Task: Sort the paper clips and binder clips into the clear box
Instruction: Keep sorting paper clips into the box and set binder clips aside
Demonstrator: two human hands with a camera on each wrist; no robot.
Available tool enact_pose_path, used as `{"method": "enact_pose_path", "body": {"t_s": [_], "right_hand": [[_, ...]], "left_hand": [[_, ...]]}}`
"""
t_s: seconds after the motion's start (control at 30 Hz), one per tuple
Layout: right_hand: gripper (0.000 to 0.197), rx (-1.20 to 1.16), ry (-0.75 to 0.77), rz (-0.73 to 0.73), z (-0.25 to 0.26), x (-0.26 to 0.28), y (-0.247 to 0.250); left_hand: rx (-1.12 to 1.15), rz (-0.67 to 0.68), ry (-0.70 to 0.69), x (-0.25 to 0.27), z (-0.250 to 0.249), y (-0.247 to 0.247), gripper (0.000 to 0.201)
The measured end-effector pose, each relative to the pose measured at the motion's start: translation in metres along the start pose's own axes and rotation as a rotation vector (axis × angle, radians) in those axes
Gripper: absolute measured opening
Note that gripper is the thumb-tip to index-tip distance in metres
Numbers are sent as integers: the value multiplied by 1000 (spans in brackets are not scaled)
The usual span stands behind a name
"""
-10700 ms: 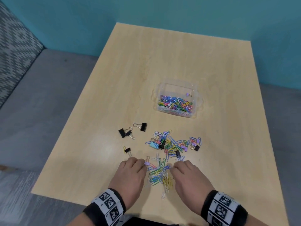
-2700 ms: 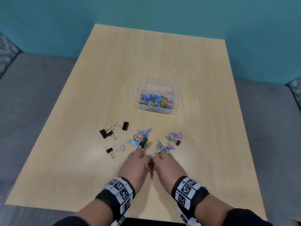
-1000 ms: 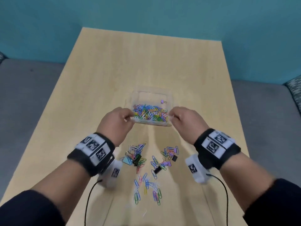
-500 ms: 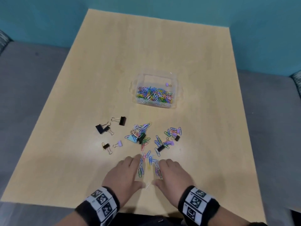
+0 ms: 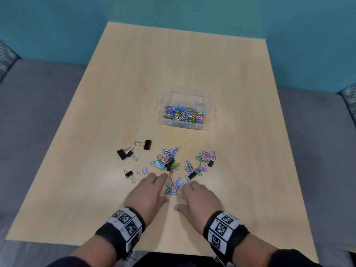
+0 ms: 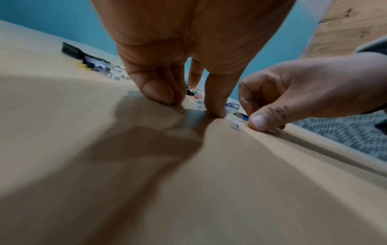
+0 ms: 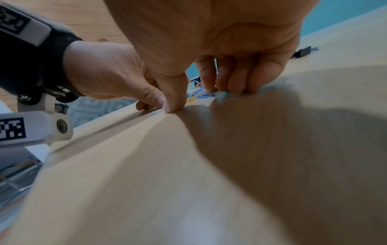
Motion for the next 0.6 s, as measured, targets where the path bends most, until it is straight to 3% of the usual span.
{"method": "enact_pose_path", "body": {"t_s": [0.2,0.3,0.43,0.6], "right_hand": [[63,-167,-96,-9,-16,13,-7],[72,-176,-62,-36,-14,-1,-4],[49,-170,1,-57,-12,-23,5],[16,-101,109,-70,-17,-35,6]], "left_hand": [[-142,-27,-138,-14,5,-4,73],[-123,-36,-146,-21,7,-1,71],[-34,1,-124,-33,6,6,61],[-86,-9,-138,-39,2,4,26]]}}
Point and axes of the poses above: each hand's wrist, its own x-axis away from the middle knuckle, its own y-axis out of the back of the hand, z = x × y, the point moved 1 cm from there along -x, towards the middle knuckle, and after that the axes turned 15 degrees about z, right-handed, at the moved point
